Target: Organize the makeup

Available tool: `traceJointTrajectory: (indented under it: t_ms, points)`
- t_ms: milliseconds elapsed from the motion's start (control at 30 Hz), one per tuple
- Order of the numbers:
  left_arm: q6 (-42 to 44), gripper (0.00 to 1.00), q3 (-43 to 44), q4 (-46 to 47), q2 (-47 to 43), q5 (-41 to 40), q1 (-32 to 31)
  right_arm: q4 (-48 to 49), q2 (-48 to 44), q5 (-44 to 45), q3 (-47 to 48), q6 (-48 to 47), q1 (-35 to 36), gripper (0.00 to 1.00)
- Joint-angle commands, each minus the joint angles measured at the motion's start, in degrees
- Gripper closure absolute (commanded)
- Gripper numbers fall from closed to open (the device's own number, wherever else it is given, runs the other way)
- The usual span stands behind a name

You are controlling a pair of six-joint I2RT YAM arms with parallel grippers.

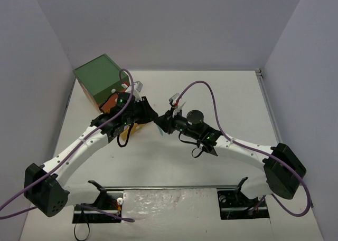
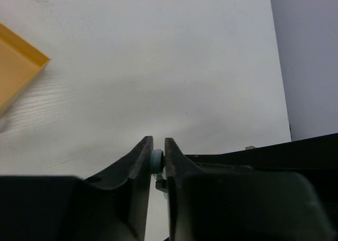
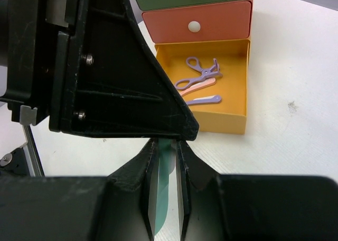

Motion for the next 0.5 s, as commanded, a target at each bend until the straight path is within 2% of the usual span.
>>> traceJointTrajectory:
  t_ms: [0, 67, 133, 200, 333, 400, 467]
  points:
    - [-0.3, 0.94, 1.9, 4.3, 0.4, 0.1, -0.7, 7.2, -2.6, 1.2, 0.5, 0.8, 0.4, 1.0]
    - [0.2, 0.99, 2.1, 4.1, 0.5, 0.0, -0.7, 7.0, -2.5, 1.4, 0.7, 0.8, 0.4, 0.93]
    - [1.1, 1.0, 2.7, 3.2, 0.6, -0.5, -0.7, 6.2, -2.4, 1.8, 1.1, 0.7, 0.4, 0.79]
    - [3.0, 1.0, 3.9, 1.1, 0.9, -1.8, -0.7, 4.7, -2.5, 2.4, 1.9, 0.3, 0.4, 0.52]
    - [10.2, 1.0, 9.3, -7.6, 2.9, -8.1, -0.1, -0.8, -3.2, 4.6, 3.4, -1.2, 0.2, 0.16]
    - [15.1, 1.0, 11.6, -11.4, 4.3, -11.8, 0.3, -3.8, -4.0, 6.5, 3.6, -2.1, 0.1, 0.06]
    - [20.5, 1.0, 15.4, -14.7, 6.3, -17.4, 1.1, -6.6, -4.8, 8.3, 3.4, -2.9, -0.1, 0.02]
